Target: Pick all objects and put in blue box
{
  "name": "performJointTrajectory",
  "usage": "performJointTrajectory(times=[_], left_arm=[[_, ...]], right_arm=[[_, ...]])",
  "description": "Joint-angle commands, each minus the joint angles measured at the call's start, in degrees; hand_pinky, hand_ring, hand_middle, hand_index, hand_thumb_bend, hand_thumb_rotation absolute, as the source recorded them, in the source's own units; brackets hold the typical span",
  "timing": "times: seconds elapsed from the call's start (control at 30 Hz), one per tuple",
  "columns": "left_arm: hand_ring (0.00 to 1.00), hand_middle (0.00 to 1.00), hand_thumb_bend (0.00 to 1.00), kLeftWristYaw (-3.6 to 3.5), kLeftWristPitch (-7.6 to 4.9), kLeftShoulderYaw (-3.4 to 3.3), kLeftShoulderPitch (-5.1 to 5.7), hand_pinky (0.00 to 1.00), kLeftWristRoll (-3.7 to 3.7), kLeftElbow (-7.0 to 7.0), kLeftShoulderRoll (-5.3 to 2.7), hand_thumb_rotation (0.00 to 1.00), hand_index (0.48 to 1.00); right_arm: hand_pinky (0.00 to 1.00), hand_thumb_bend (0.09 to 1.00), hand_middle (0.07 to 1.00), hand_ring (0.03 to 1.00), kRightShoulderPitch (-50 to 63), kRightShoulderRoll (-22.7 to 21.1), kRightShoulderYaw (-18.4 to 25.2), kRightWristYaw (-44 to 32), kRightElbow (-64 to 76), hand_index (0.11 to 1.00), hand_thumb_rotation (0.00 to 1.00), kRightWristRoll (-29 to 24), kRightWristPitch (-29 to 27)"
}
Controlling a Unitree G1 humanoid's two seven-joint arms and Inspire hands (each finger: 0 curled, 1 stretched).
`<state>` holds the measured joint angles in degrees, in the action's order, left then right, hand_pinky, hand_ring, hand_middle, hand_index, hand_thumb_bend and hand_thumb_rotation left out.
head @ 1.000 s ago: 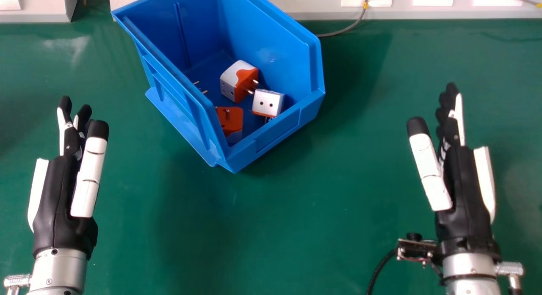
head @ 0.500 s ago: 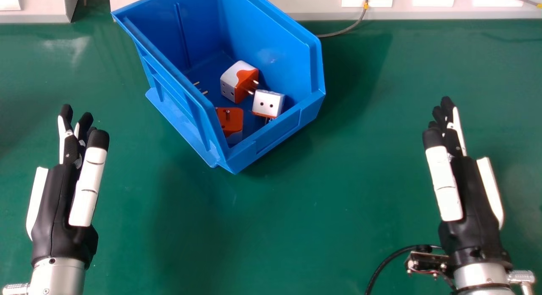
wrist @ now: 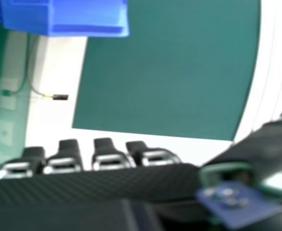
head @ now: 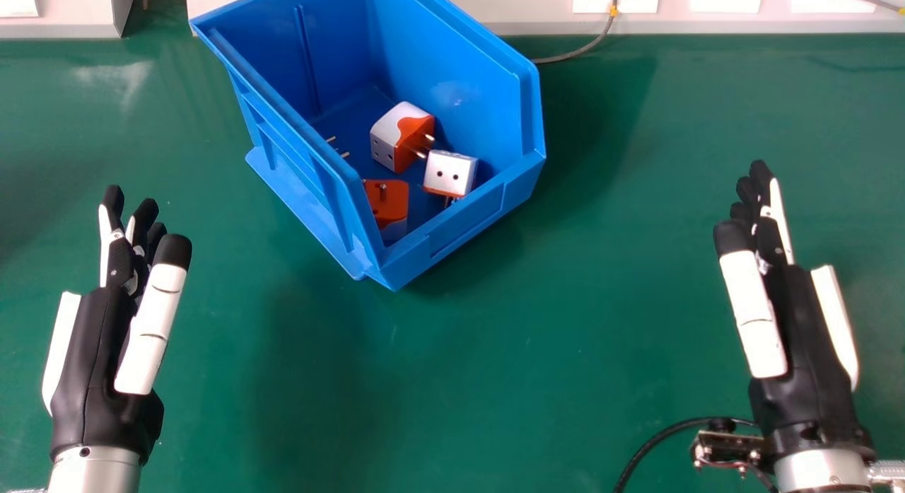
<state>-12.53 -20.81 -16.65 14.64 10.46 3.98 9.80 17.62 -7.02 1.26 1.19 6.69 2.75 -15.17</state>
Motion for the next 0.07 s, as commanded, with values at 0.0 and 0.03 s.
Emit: performJointTrajectory(times=[0.0,0.03], left_arm=[[1.00,1.00,0.72,-0.71,-1.75,-0.19,0.50,1.00,1.03,-0.77,-0.01,0.81,1.000],[1.00,1.00,0.72,-0.92,-1.86,-0.19,0.77,1.00,1.31,-0.85,-0.02,0.81,1.000]], right_arm=[[1.00,0.425,1.000,1.000,0.47,-0.41,0.90,-0.42,2.45,1.000,1.00,-0.10,-0.06],[1.00,0.422,1.000,1.000,0.75,-0.38,0.98,-0.58,2.72,1.000,1.00,-0.06,0.03]])
